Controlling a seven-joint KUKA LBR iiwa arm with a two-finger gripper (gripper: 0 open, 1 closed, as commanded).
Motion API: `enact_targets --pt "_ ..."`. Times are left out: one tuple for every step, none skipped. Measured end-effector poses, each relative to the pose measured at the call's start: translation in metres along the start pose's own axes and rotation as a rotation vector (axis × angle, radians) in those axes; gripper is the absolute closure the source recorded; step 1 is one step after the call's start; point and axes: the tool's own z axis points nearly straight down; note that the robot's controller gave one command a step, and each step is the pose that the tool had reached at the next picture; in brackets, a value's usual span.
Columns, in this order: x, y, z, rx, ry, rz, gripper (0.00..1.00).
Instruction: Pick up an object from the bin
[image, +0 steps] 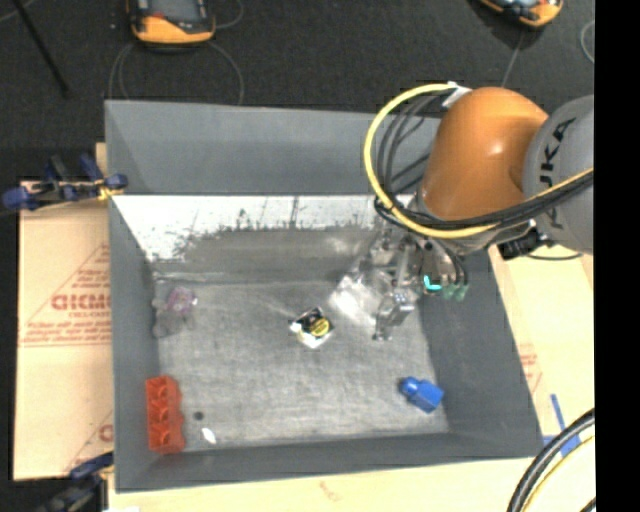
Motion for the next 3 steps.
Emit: enact_targets --pt "-0.004 0.033 0.150 -0.003 -0.016 0.127 0.00" --pt "-0.012 0.035 0.121 -0.003 -0.011 0.290 0.00" --pt "-0.007 0.052 0.112 -0.003 -0.011 0.429 0.00"
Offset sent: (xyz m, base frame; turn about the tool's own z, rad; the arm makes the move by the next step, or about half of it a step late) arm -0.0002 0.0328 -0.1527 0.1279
